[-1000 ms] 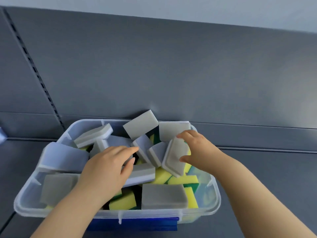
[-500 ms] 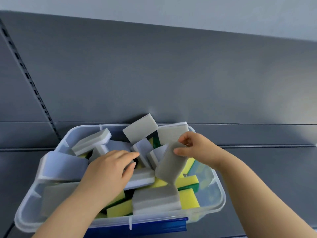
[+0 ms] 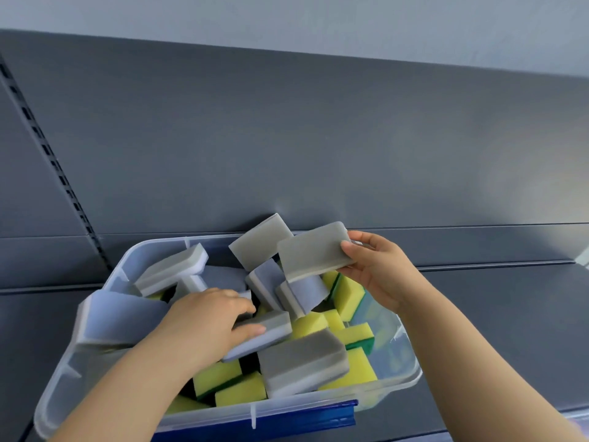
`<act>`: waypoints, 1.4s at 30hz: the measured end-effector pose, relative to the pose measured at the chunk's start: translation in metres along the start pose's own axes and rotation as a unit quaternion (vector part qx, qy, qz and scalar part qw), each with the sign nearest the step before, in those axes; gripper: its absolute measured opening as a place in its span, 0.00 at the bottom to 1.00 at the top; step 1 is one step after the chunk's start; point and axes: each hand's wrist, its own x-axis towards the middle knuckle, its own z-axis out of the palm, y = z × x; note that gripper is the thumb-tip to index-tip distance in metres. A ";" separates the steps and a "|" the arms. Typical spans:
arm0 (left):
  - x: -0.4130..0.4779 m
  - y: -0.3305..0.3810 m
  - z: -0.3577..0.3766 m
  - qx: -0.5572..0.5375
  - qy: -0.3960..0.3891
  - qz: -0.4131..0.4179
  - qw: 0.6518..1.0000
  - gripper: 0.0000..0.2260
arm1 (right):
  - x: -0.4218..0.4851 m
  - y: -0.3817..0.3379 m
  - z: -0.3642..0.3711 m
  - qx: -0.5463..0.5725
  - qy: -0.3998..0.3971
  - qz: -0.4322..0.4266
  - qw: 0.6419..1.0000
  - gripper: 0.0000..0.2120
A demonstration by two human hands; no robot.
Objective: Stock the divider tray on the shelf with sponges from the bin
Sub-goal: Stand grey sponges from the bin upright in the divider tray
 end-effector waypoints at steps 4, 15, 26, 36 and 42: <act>-0.006 -0.001 0.003 0.028 -0.048 0.017 0.998 0.30 | 0.001 0.003 -0.005 0.012 0.019 0.005 1.000 0.16; -0.014 0.009 -0.011 -0.106 0.134 -0.053 0.984 0.20 | -0.008 0.010 -0.010 -0.250 0.036 -0.038 0.967 0.16; -0.003 0.002 -0.020 -0.163 0.236 -0.119 0.950 0.25 | -0.032 -0.004 -0.010 -0.549 -0.091 -0.012 0.831 0.30; -0.005 -0.001 -0.020 -0.158 0.279 -0.153 0.935 0.21 | -0.029 0.001 -0.007 -0.247 -0.048 0.008 0.968 0.15; -0.004 0.001 -0.022 -0.163 0.235 -0.130 0.949 0.25 | -0.028 0.006 -0.003 -0.173 -0.102 0.001 0.980 0.34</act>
